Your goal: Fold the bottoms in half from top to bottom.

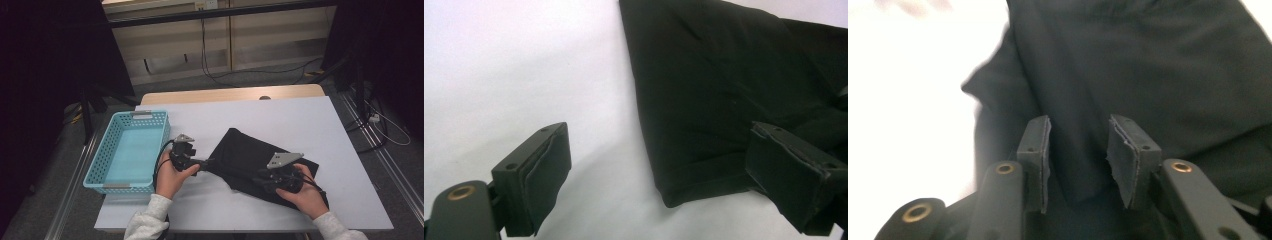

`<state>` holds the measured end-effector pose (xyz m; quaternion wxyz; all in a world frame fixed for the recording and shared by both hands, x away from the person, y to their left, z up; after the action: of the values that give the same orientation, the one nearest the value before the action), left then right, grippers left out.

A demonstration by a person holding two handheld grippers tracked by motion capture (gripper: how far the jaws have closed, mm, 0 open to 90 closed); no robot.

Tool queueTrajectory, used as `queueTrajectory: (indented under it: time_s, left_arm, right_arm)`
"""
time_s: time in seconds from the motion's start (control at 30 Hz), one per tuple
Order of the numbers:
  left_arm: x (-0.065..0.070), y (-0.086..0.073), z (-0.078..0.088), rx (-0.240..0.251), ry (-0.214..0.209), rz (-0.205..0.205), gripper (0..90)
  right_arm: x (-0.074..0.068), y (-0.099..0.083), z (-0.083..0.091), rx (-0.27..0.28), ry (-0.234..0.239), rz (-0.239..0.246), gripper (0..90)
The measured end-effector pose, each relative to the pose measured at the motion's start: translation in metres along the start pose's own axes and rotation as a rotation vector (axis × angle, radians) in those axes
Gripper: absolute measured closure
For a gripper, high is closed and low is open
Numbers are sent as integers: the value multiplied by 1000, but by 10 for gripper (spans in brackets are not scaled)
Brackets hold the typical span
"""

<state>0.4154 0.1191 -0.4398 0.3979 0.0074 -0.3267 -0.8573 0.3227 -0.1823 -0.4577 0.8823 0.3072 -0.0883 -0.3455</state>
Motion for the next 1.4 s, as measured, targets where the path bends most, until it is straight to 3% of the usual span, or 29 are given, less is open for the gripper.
queueTrajectory:
  time_s: [0.13, 0.2, 0.47, 0.87, 1.17, 1.4]
  left_arm:
    - [1, 1, 1, 8, 3, 2, 110]
    - [0, -1, 1, 3, 4, 0, 110]
    - [-1, -2, 1, 3, 8, 12, 110]
    - [-2, -3, 7, 9, 14, 8, 106]
    - [-4, -5, 7, 13, 6, 27, 102]
    - [-6, -7, 5, 1, 13, 20, 100]
  right_arm:
    - [5, -2, -3, -22, -15, 0, 820]
    - [6, -2, -3, -19, -8, -7, 847]
    - [8, -1, -1, -25, -15, 9, 874]
    - [15, -7, 22, 49, -17, -11, 882]
    - [14, -7, 25, 61, -16, -5, 886]
    - [15, -8, 29, 65, -13, 2, 887]
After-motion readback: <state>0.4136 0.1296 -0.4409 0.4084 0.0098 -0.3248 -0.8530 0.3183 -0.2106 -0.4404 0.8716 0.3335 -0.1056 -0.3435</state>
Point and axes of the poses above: each handheld gripper's, and its own axes: z roughly backward along the jaws, y roughly out of its top, x roughly to its right, the point moved 1 cm from there along -z, roughly forward along the jaws, and after that the axes turned 11 degrees about -x, right-handed, at the moved point
